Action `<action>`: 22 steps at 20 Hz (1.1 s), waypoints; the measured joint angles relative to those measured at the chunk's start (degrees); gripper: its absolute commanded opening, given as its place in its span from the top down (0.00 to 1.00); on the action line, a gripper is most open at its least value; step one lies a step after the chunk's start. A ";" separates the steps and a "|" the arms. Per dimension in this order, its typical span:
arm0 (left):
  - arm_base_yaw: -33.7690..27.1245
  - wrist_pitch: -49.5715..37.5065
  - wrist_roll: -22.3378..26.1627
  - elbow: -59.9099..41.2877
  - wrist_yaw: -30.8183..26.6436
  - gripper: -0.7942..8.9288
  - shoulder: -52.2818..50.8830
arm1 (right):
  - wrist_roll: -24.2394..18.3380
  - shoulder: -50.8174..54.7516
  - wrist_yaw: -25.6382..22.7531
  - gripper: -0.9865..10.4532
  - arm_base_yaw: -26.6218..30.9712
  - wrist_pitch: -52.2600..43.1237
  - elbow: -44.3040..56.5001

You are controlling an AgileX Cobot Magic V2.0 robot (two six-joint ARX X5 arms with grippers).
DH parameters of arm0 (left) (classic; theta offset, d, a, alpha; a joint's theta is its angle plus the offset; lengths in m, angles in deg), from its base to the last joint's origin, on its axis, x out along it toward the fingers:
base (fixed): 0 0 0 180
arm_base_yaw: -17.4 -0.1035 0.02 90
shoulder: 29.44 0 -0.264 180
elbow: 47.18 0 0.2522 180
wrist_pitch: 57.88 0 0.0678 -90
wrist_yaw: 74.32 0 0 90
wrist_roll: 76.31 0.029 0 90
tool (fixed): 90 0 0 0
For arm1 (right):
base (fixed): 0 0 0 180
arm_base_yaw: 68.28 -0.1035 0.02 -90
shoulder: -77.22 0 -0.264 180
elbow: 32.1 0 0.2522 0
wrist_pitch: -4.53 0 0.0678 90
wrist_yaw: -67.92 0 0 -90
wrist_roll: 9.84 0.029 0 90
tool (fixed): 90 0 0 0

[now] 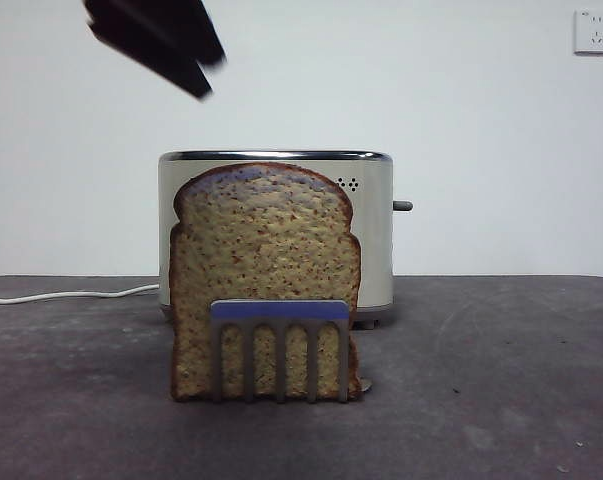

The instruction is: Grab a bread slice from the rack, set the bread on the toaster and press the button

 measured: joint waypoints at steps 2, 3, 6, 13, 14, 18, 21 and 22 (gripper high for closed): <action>0.68 -3.04 0.68 0.02 -0.46 0.28 2.91 | 0.00 -0.02 0.15 0.92 0.00 0.24 0.00; 0.96 -4.00 0.92 0.02 -0.55 0.28 4.31 | 0.00 -0.04 0.15 0.92 0.00 0.28 0.00; 1.99 -3.45 2.03 0.02 -1.11 0.28 8.39 | 0.00 -0.09 0.15 0.92 0.00 0.31 0.00; 4.87 -3.37 4.31 0.02 -2.43 0.69 12.76 | 0.00 -0.22 0.15 0.92 0.00 0.31 0.00; 4.87 -3.39 4.42 0.02 -2.67 0.82 13.22 | -0.02 -0.24 0.15 0.92 0.00 0.31 0.00; 4.96 -3.50 4.39 0.02 -2.69 0.93 13.20 | -0.02 -0.24 0.17 0.92 0.00 0.33 0.00; 4.96 -3.76 4.39 0.02 -2.69 0.93 13.20 | 0.00 -0.24 0.15 0.92 0.00 0.33 0.00; 4.96 -3.89 4.39 0.02 -2.69 0.93 13.18 | 0.00 -0.24 0.15 0.92 0.00 0.33 0.00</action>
